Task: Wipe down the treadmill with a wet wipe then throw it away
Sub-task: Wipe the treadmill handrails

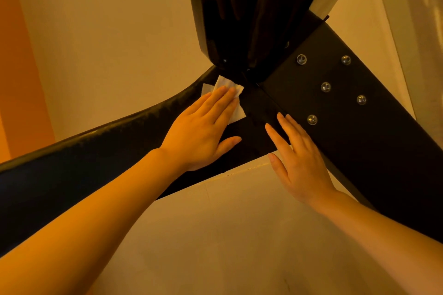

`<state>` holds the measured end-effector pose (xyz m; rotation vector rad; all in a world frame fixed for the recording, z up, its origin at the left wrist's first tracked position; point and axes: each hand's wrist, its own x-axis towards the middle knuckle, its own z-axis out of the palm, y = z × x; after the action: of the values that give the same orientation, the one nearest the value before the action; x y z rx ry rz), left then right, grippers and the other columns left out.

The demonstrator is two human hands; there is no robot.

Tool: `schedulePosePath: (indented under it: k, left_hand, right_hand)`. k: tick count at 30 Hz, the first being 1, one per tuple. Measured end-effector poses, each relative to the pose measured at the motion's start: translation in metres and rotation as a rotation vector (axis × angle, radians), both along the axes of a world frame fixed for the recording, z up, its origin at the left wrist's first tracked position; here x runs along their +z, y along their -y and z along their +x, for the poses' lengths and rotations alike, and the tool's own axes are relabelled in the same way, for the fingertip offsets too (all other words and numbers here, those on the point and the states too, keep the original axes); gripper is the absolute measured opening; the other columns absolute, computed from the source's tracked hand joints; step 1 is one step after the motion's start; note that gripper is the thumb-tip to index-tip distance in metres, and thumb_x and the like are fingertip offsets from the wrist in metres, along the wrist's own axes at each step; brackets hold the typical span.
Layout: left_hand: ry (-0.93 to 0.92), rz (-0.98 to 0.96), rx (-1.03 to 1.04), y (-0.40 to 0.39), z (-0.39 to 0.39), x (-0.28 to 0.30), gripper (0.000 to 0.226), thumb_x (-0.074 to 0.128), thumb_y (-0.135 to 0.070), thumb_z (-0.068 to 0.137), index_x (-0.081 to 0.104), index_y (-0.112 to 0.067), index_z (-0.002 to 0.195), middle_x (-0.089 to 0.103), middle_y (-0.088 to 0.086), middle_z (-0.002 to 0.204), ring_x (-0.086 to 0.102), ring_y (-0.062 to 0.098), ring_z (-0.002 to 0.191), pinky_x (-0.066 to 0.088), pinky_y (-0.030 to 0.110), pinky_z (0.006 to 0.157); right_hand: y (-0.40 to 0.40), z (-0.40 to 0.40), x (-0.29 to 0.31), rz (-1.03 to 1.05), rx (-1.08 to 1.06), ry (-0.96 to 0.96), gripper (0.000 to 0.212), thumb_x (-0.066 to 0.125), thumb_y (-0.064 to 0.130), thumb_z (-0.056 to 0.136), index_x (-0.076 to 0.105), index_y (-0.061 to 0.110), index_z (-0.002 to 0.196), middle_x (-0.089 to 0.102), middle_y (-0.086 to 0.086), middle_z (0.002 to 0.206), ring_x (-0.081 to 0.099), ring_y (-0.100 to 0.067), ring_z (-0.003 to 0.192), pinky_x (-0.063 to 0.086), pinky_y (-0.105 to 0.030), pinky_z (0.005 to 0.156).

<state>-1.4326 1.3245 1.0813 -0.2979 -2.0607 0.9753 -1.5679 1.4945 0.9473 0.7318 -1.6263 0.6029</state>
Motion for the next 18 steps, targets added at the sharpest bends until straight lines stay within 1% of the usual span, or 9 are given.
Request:
schedulePosePath:
  k: [2,5,7,12,18]
  left_hand:
    - [0.006,0.005,-0.003,-0.008,-0.005,0.002,0.082,-0.001,-0.067,0.090,0.000,-0.015,0.154,-0.003,0.005,0.163,-0.008,0.023,0.150,-0.001,0.036,0.122]
    - [0.016,-0.017,-0.003,-0.006,-0.003,0.002,0.082,0.001,-0.066,0.091,0.001,-0.015,0.155,-0.003,0.005,0.163,-0.009,0.022,0.150,-0.002,0.035,0.121]
    - [0.021,-0.048,-0.016,0.003,0.002,0.000,0.081,0.006,-0.066,0.094,0.006,-0.014,0.156,0.003,0.006,0.163,-0.004,0.023,0.150,0.001,0.035,0.120]
    - [0.021,-0.126,-0.018,0.029,0.019,-0.016,0.077,0.017,-0.062,0.099,0.021,-0.009,0.154,0.017,0.012,0.160,0.012,0.028,0.149,0.013,0.043,0.117]
    - [0.040,-0.113,-0.034,0.018,0.012,-0.015,0.075,0.016,-0.062,0.099,0.025,-0.011,0.154,0.020,0.010,0.160,0.012,0.027,0.148,0.012,0.042,0.116]
  right_hand:
    - [-0.001,0.002,0.000,-0.004,-0.007,0.003,0.051,0.031,0.035,0.102,0.033,0.018,0.150,0.029,-0.011,0.157,0.022,-0.028,0.146,0.028,-0.041,0.110]
    - [-0.002,0.003,0.000,-0.003,-0.013,0.011,0.051,0.030,0.035,0.102,0.033,0.018,0.150,0.029,-0.011,0.157,0.022,-0.028,0.146,0.028,-0.041,0.109]
    - [-0.002,0.003,0.001,0.009,-0.020,0.017,0.051,0.030,0.034,0.102,0.033,0.018,0.150,0.029,-0.011,0.157,0.022,-0.029,0.146,0.029,-0.041,0.109]
    - [-0.003,0.003,0.000,0.014,-0.025,0.025,0.050,0.029,0.033,0.102,0.034,0.018,0.149,0.031,-0.011,0.157,0.024,-0.029,0.146,0.030,-0.042,0.109]
    - [-0.012,0.003,-0.006,0.067,-0.056,0.015,0.051,0.028,0.035,0.103,0.033,0.017,0.150,0.032,-0.011,0.156,0.025,-0.028,0.145,0.029,-0.041,0.110]
